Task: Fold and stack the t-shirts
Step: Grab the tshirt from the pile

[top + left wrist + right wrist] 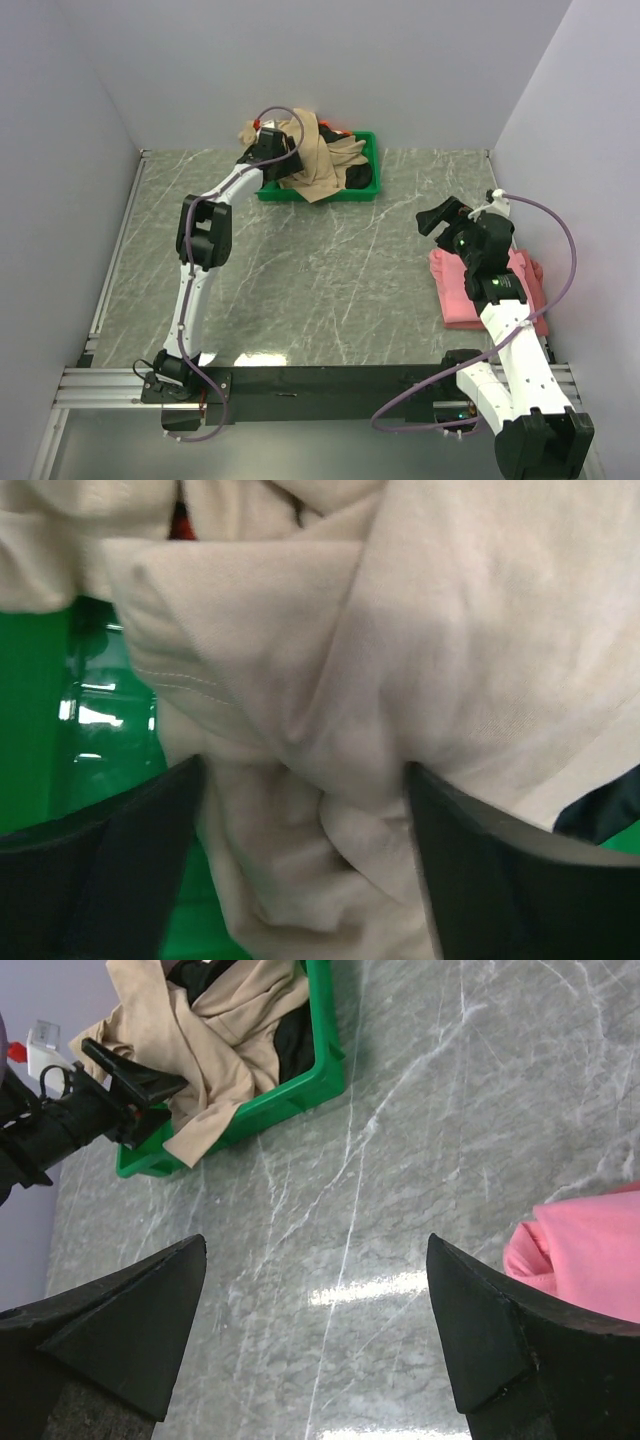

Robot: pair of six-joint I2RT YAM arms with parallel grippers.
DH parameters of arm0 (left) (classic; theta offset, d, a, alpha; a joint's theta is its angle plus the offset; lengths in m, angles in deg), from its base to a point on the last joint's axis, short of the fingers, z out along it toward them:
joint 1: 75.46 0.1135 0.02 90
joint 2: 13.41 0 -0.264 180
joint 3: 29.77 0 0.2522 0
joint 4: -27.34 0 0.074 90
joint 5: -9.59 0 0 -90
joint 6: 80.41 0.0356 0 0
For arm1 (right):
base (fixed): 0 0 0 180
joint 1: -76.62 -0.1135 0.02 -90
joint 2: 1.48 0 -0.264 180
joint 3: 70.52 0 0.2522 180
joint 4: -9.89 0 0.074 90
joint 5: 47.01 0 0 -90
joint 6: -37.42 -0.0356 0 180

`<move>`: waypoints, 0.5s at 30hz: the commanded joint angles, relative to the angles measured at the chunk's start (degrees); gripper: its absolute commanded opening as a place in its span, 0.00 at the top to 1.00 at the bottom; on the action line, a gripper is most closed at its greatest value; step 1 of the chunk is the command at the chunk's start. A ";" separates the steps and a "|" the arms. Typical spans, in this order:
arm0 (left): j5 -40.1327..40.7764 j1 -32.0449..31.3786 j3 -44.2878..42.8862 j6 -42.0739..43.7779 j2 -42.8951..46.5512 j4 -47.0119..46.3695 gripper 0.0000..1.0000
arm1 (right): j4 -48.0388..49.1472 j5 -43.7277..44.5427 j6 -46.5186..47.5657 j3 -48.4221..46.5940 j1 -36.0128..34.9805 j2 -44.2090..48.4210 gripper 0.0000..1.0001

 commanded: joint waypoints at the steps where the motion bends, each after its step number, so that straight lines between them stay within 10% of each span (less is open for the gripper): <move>1: -1.37 -0.26 -3.73 0.27 -0.67 -3.36 0.18 | 2.18 -0.44 0.89 -0.35 0.29 -0.31 0.04; 8: -0.50 -0.26 -1.63 -0.08 3.71 -4.67 0.96 | 2.09 -0.62 0.72 -0.26 0.20 -1.10 0.05; 15: -0.05 -0.26 2.86 3.08 13.11 -4.33 1.00 | 2.01 -0.97 0.72 0.00 0.20 -0.75 0.06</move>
